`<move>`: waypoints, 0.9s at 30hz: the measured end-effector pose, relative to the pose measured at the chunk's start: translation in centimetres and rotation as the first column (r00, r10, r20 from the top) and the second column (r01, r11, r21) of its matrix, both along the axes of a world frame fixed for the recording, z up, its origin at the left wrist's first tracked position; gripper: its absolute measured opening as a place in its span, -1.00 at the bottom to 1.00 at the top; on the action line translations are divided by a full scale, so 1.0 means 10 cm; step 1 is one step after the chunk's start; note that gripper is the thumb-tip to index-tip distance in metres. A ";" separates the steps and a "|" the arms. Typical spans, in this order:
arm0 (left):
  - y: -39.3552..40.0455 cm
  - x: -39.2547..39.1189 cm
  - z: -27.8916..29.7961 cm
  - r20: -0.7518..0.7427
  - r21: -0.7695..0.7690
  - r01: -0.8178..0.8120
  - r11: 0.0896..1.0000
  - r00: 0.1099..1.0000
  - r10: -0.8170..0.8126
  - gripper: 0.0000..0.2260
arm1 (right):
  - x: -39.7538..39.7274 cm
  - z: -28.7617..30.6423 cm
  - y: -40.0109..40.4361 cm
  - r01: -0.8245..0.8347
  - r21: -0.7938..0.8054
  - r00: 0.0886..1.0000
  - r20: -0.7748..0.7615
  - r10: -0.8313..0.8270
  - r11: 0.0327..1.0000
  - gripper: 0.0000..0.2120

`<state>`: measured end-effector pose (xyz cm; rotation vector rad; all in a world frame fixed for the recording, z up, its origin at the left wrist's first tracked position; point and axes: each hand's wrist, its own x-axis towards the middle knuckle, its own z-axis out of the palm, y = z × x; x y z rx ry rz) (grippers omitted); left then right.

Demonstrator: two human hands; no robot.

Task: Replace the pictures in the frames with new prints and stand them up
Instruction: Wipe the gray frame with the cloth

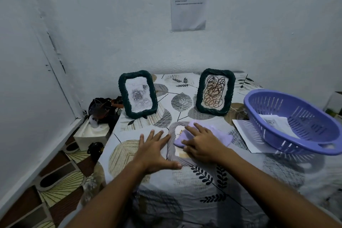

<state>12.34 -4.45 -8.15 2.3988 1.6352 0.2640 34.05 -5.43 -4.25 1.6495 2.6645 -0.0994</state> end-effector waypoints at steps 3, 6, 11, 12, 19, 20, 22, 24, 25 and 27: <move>0.01 -0.01 -0.01 0.000 -0.004 0.000 1.000 1.000 0.000 0.16 | 0.12 -0.02 -0.08 -0.025 -0.011 1.000 -0.005 0.025 1.000 -0.59; 0.01 -0.01 0.00 -0.006 -0.012 -0.001 1.000 1.000 0.000 0.16 | 0.29 0.00 -0.14 -0.009 -0.007 1.000 0.008 0.009 1.000 -0.60; 0.02 -0.01 -0.01 -0.017 -0.022 -0.002 1.000 1.000 0.002 0.14 | 0.40 0.03 -0.10 0.049 0.018 0.999 0.017 -0.050 0.999 -0.62; 0.02 -0.01 -0.01 -0.016 -0.026 -0.001 1.000 1.000 0.001 0.15 | 0.40 0.03 -0.07 0.065 0.024 0.998 0.021 -0.066 0.998 -0.62; 0.02 -0.01 -0.01 -0.008 -0.017 -0.002 1.000 1.000 0.002 0.16 | 0.21 0.06 0.21 0.141 0.053 0.990 -0.003 -0.141 0.989 -0.61; 0.02 -0.01 -0.01 -0.005 -0.020 -0.003 1.000 1.000 0.003 0.15 | 0.17 0.05 0.24 0.136 0.044 0.991 -0.005 -0.135 0.990 -0.61; 0.02 -0.01 0.00 -0.005 -0.023 -0.005 1.000 1.000 0.005 0.14 | 0.13 0.04 0.22 0.103 0.024 0.995 -0.007 -0.103 0.994 -0.61; 0.01 -0.01 0.01 -0.005 -0.024 -0.007 1.000 1.000 0.007 0.12 | 0.13 0.01 0.15 0.051 -0.002 0.999 -0.015 -0.051 0.999 -0.61; 0.01 -0.01 0.01 -0.004 -0.025 -0.007 1.000 1.000 0.007 0.12 | 0.16 -0.01 0.10 0.023 -0.016 0.999 -0.022 -0.023 1.000 -0.61; 0.01 -0.01 0.01 0.004 -0.026 -0.008 1.000 1.000 0.008 0.12 | 0.24 -0.01 0.00 -0.031 -0.046 0.999 -0.045 0.029 0.998 -0.62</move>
